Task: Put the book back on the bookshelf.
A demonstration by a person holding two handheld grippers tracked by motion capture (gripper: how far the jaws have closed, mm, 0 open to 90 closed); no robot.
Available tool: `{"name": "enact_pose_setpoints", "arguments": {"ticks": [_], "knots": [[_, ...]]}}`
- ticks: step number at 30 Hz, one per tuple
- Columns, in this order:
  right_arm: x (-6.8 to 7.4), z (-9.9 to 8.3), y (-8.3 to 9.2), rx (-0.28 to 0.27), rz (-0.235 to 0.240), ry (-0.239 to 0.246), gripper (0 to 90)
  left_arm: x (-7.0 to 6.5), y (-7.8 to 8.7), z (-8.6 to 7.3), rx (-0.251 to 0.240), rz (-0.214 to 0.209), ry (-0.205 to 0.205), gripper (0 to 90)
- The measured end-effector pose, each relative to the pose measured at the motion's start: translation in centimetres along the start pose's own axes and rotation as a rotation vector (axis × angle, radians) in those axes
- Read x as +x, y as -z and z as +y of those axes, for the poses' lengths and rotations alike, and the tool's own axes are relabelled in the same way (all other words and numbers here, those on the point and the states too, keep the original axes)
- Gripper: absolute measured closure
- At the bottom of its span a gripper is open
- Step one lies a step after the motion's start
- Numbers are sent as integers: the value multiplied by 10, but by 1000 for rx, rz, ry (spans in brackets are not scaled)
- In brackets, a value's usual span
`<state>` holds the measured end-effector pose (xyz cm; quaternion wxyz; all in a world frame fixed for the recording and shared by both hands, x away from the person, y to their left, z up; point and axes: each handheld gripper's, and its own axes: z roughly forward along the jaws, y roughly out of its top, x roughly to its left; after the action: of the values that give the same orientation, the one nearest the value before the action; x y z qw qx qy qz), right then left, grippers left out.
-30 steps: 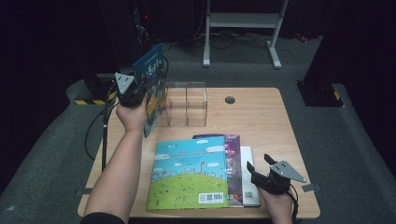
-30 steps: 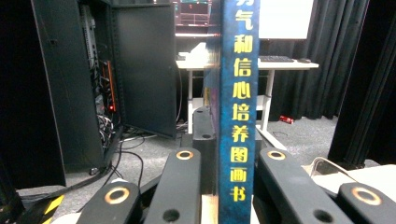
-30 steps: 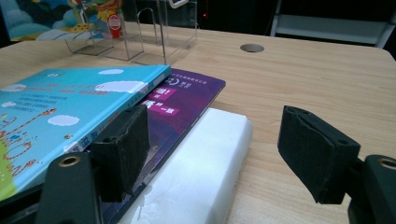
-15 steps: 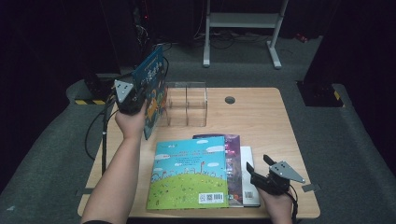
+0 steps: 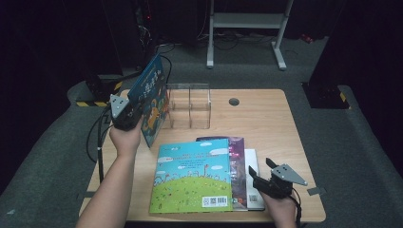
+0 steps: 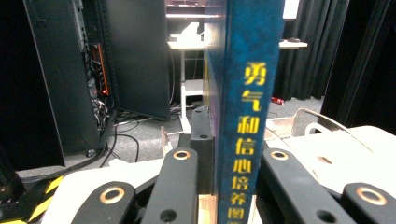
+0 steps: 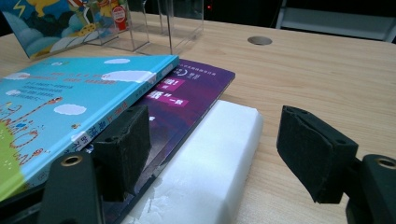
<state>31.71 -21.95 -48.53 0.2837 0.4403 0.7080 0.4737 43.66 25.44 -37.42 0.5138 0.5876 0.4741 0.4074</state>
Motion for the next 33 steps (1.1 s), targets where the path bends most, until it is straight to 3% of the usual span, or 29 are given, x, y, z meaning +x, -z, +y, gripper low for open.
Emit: {"name": "enact_pose_setpoints", "arguments": {"ticks": [5,15,18,20,33], "knots": [[1,-1,-2,1,3,3,262,1,2,0,16,-13,-9,799],[3,-2,-5,15,2,9,264,-1,-1,10,98,-53,-15,731],[4,-2,-5,19,1,8,266,-4,-3,14,127,-21,-46,804],[4,-2,-5,19,3,10,266,-5,-4,15,129,-25,-57,823],[0,-2,-3,7,0,3,268,-2,-16,28,111,31,-12,835]]}}
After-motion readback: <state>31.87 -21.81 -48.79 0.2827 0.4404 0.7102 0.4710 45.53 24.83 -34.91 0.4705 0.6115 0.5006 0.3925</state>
